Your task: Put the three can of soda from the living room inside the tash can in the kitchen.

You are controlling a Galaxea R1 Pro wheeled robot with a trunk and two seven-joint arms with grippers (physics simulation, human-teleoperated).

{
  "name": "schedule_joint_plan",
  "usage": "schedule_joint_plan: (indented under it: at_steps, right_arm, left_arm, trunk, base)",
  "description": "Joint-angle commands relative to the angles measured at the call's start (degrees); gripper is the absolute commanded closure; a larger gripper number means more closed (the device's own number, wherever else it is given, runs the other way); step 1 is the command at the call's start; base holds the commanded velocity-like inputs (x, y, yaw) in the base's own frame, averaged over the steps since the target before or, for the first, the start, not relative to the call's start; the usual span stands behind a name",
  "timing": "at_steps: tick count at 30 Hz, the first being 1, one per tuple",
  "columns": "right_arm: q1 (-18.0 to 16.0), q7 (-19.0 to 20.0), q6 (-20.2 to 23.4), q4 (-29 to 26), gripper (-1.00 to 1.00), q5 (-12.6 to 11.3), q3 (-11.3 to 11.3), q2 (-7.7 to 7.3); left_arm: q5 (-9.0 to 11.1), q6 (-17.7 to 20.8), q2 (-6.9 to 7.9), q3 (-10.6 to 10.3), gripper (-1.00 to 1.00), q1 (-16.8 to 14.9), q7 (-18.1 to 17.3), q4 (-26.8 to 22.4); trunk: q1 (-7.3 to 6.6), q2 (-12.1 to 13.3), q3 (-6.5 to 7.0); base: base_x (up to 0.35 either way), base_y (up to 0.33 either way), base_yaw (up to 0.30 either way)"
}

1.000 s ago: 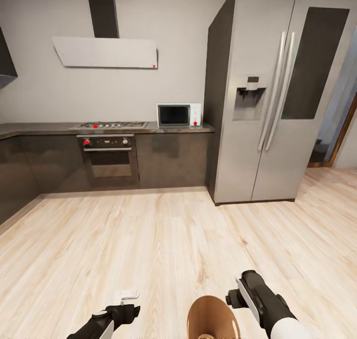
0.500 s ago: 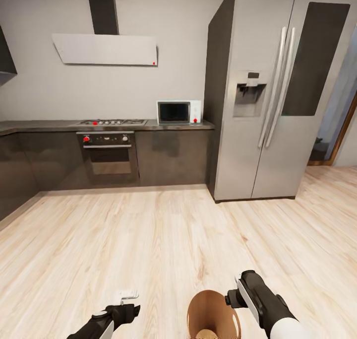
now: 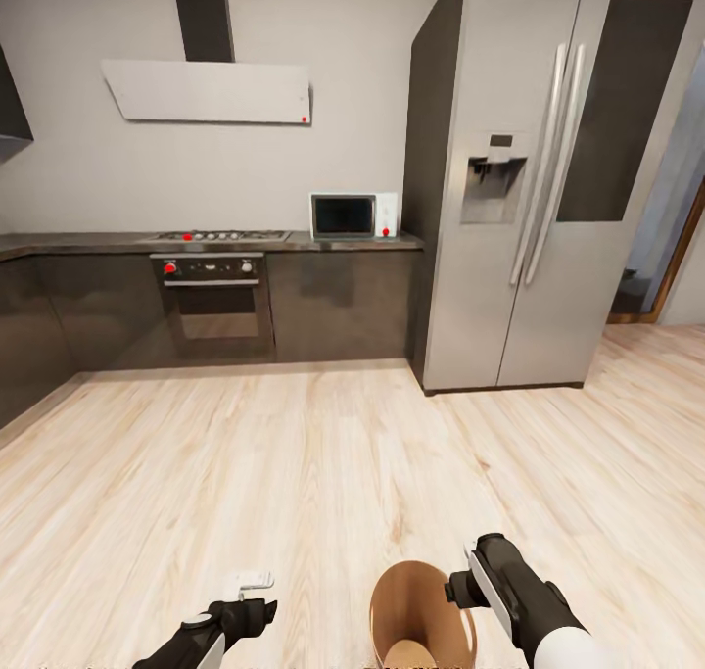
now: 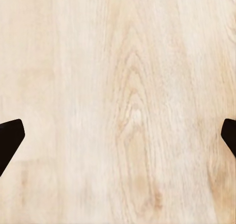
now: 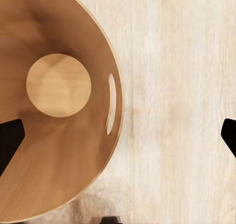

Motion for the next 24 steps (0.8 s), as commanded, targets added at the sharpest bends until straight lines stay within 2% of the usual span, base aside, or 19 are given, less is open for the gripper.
schedule_joint_plan:
  at_steps: [1,20,24]
  right_arm:
    - [0.0,0.0,0.0,0.0,-1.0,0.0,0.0,0.0]
    - [0.0,0.0,0.0,0.0,-1.0,0.1,0.0,-0.07]
    - [0.0,0.0,0.0,0.0,-1.0,0.1,0.0,-0.1]
  left_arm:
    - [0.0,0.0,0.0,0.0,-1.0,0.0,0.0,0.0]
    - [0.0,-0.1,0.0,0.0,-1.0,0.0,0.0,0.0]
    - [0.0,-0.1,0.0,0.0,-1.0,0.0,0.0,0.0]
  trunk:
    - [0.23,-0.4,-0.18]
    - [4.4,-8.0,-3.59]
    - [4.5,-8.1,-4.48]
  base:
    - [0.0,0.0,0.0]
    - [0.0,0.0,0.0]
    - [0.0,0.0,0.0]
